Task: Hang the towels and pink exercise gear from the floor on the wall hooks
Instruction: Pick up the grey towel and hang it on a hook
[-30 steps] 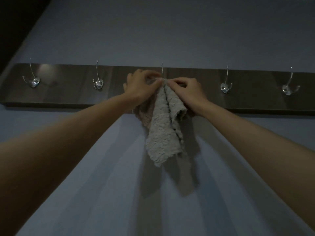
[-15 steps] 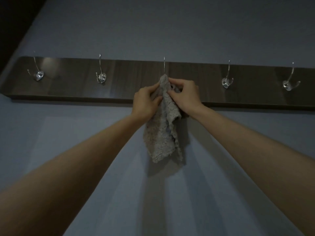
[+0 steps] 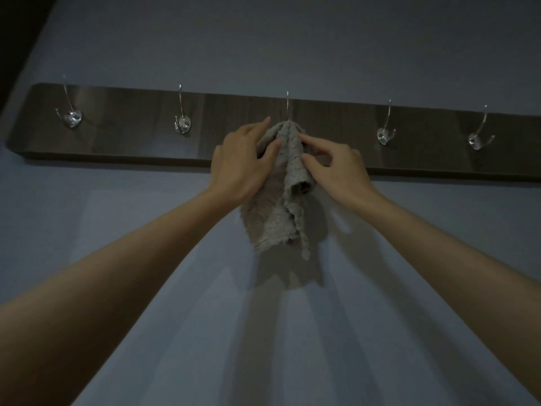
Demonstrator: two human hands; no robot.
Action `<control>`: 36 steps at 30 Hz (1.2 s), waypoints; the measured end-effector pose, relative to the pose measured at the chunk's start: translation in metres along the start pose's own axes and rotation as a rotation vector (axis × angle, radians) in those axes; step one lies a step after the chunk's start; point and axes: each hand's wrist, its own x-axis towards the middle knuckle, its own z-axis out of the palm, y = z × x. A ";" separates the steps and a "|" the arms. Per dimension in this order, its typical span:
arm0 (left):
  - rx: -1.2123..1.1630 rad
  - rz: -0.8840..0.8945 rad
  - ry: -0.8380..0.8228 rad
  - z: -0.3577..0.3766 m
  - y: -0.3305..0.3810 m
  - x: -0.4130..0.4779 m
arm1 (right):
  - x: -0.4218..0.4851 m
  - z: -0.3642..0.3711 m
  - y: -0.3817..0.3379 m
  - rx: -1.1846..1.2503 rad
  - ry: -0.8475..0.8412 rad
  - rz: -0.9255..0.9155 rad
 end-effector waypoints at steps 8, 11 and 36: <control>0.169 0.124 -0.034 -0.055 0.025 -0.059 | -0.066 -0.031 -0.038 -0.305 0.035 -0.174; 0.253 0.162 -0.055 -0.076 0.033 -0.088 | -0.095 -0.042 -0.050 -0.360 0.001 -0.198; 0.336 -0.128 -0.704 -0.211 0.160 -0.479 | -0.485 -0.140 -0.145 -0.319 -0.531 -0.014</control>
